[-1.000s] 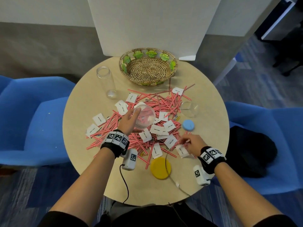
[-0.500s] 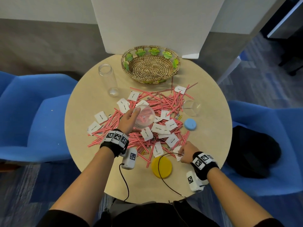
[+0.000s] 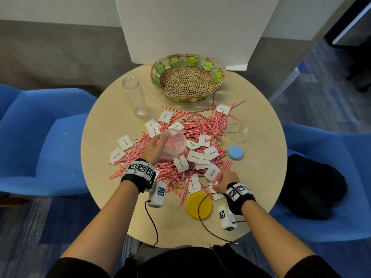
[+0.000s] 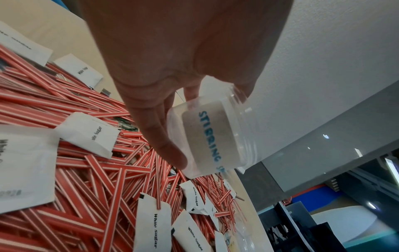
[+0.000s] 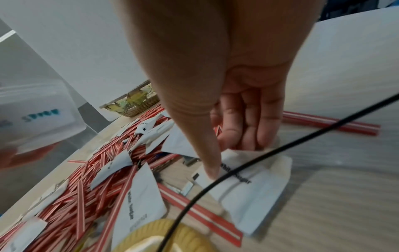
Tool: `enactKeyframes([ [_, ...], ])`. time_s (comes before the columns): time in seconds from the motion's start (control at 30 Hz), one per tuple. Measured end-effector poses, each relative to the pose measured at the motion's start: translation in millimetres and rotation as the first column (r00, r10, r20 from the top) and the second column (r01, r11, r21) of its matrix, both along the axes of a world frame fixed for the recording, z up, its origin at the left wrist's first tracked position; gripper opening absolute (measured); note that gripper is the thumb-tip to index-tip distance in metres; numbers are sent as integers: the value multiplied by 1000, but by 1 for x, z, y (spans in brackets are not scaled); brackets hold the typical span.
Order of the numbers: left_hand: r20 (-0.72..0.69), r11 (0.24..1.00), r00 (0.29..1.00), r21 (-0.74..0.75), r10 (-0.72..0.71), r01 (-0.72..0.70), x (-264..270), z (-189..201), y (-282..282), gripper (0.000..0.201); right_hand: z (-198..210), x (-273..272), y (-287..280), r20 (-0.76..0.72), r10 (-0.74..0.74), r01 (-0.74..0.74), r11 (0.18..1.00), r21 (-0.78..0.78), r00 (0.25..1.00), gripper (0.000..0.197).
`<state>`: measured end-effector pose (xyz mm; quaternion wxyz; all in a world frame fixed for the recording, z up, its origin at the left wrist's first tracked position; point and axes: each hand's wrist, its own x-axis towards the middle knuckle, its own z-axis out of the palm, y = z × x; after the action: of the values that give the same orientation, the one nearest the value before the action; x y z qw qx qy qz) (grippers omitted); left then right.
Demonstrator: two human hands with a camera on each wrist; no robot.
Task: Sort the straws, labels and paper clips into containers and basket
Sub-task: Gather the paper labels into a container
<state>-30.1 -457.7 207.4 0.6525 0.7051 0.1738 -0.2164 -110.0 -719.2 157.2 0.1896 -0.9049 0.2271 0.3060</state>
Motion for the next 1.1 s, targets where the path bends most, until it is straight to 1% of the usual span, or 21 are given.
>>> enactKeyframes([
  [0.1, -5, 1000, 1000, -2, 20, -20, 1, -3, 1, 58, -2, -3, -5, 16, -7, 6, 999, 40, 1000, 30],
  [0.2, -10, 1000, 1000, 4, 14, -14, 1, -1, 0, 57, -4, -9, -8, -6, 66, -66, 997, 38, 998, 46],
  [0.27, -12, 1000, 1000, 13, 4, -4, 2, 0, -3, 59, -4, -11, -6, -2, 81, -81, 996, 43, 997, 40],
  [0.4, -4, 999, 1000, 22, -31, 31, 2, 2, -10, 65, -6, -13, -6, 22, 82, -84, 990, 110, 996, 27],
  [0.47, -3, 999, 999, 20, -43, 43, 1, 4, -15, 66, -3, -16, -9, 35, 124, -128, 982, 139, 992, 23],
  [0.53, 6, 999, 999, 14, -44, 44, 0, 6, -17, 64, 9, -16, -18, 43, 179, -184, 967, 178, 983, 21],
  [0.63, 16, 999, 999, 3, -36, 36, -1, 8, -17, 62, 34, -10, -35, 16, 237, -232, 930, 285, 971, 15],
  [0.67, 16, 999, 999, 3, -38, 38, -1, 8, -16, 61, 39, -7, -38, 29, 254, -252, 923, 292, 967, 14],
  [0.7, 14, 999, 999, 7, -42, 42, -2, 9, -17, 60, 40, -3, -38, 77, 253, -265, 924, 275, 964, 14],
  [0.77, 17, 999, 999, 15, -52, 51, -3, 11, -18, 60, 34, 7, -33, 216, 223, -268, 941, 207, 950, 16],
  [0.8, 24, 998, 998, 17, -56, 55, -4, 12, -19, 60, 28, 11, -27, 248, 238, -284, 944, 168, 939, 17],
  [0.9, 29, 998, 997, 14, -68, 68, -6, 15, -18, 64, 7, 17, -10, 218, 386, -404, 914, 44, 897, 14],
  [0.97, 26, 998, 998, 11, -60, 59, -7, 18, -14, 63, 1, 17, -4, 237, 403, -412, 911, -12, 884, 15],
  [1.03, 28, 999, 999, 7, -34, 34, -8, 19, -8, 62, 5, 16, -3, 312, 345, -370, 929, 22, 885, 16],
  [1.1, 41, 1000, 999, 13, -1, 1, -9, 20, 1, 59, 11, 15, 1, 357, 270, -339, 930, 143, 894, 23],
])
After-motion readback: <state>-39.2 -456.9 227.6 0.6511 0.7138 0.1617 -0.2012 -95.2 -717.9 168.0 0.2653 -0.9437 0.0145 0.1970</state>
